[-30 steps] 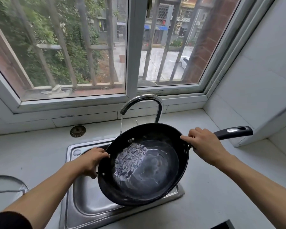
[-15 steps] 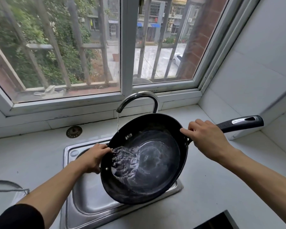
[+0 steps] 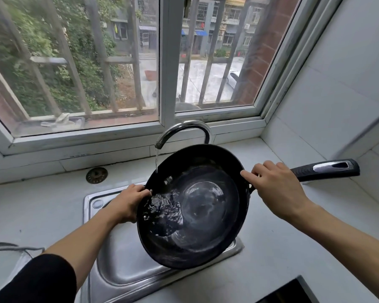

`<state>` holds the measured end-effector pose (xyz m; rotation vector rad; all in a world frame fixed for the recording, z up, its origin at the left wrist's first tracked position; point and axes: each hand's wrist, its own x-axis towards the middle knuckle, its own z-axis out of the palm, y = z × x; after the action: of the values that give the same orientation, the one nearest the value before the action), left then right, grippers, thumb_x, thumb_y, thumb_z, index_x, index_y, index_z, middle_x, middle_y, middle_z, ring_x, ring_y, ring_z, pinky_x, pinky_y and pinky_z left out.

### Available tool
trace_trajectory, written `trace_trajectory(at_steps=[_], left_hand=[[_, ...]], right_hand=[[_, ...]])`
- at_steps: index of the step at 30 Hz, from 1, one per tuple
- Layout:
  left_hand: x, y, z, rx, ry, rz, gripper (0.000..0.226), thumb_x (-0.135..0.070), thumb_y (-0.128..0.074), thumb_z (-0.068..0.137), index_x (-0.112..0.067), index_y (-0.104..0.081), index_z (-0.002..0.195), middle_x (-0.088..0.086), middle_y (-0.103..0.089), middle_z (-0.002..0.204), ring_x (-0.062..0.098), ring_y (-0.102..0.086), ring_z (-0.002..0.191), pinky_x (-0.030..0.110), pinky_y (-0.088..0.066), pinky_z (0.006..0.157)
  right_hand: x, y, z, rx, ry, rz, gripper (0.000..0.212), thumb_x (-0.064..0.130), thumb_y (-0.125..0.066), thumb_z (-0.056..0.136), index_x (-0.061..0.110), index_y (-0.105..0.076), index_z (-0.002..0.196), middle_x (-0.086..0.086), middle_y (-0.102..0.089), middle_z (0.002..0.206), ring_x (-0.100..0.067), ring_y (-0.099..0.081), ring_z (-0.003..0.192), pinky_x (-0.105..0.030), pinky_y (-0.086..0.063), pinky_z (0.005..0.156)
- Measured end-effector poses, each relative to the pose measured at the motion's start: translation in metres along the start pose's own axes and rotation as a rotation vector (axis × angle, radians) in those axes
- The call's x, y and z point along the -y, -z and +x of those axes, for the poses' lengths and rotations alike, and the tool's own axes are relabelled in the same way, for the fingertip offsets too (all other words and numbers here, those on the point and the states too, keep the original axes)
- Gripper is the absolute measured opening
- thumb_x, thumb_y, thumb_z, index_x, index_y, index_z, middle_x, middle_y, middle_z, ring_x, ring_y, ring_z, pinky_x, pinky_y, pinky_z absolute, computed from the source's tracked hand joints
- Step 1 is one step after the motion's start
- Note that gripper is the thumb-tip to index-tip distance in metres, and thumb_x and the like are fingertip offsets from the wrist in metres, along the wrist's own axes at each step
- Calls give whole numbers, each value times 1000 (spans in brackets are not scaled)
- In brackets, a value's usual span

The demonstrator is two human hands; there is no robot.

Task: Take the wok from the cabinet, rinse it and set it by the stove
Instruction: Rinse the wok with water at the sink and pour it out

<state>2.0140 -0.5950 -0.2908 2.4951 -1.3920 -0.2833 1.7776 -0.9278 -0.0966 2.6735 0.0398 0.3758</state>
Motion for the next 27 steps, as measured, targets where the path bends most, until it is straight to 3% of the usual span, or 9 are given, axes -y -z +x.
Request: trace_trajectory(at_steps=[6,14,19,27], left_hand=[[8,-3,3,9,34,66,85,-37,-82,42,-36,-49,120,-8,-50,117,20,-46,101,33,-48,82],[-4,11,6,-40,60,163,77,-31,-82,43,-29,-54,115,3,-54,108,26,-53,93,32,-48,71],[-5,14,6,-79,78,175,71,-35,-81,49,-28,-54,114,4,-53,108,27,-53,93,32,-50,69],[-3,25,6,-115,116,210,68,-44,-78,54,-24,-55,115,6,-53,112,29,-52,97,37,-53,71]], right_hand=[[6,-2,-4,73,-58,-17,58,-11,-67,52,18,-64,102,0,-57,67,-29,-52,56,-33,-32,57],[6,-14,-13,106,-114,42,64,-10,-72,52,19,-60,108,1,-52,69,-27,-50,58,-34,-33,55],[11,-22,-20,130,-140,119,71,-8,-77,49,19,-58,111,0,-51,69,-25,-48,56,-30,-29,46],[15,-39,-24,113,-166,263,72,-8,-76,54,19,-53,117,-1,-53,73,-26,-50,59,-34,-41,49]])
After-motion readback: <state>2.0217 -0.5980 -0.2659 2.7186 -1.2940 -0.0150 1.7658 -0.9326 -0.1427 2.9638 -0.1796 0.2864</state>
